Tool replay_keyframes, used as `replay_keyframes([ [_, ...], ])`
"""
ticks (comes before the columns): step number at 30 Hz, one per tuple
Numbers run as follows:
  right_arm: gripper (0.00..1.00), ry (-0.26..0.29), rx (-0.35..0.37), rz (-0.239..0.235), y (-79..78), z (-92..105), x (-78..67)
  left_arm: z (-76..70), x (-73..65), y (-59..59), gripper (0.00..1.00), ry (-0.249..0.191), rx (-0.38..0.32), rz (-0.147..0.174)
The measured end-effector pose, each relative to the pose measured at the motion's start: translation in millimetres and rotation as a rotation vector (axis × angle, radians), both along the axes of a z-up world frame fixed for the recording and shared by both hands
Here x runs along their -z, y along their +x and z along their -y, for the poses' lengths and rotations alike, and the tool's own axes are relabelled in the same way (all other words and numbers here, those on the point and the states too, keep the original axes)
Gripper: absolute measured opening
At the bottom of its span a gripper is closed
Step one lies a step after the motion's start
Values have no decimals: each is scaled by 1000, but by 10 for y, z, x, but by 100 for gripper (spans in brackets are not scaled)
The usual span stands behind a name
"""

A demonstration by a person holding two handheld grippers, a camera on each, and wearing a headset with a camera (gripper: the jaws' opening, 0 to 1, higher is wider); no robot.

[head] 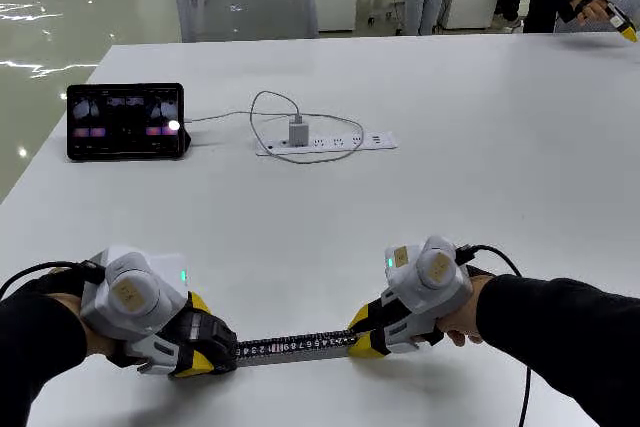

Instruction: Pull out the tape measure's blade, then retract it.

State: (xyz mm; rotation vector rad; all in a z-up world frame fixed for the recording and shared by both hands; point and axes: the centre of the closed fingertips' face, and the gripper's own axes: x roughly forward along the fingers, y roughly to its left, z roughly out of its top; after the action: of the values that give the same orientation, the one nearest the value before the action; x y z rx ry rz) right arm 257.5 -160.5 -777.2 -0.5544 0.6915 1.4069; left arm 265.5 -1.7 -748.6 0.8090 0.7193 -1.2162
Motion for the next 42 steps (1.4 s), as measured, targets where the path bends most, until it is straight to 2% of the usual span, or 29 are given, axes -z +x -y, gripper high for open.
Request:
replay_keyframes([
  [42,9,-15,22,1,21,227,5,-16,53,38,33,-4,-3,1],
])
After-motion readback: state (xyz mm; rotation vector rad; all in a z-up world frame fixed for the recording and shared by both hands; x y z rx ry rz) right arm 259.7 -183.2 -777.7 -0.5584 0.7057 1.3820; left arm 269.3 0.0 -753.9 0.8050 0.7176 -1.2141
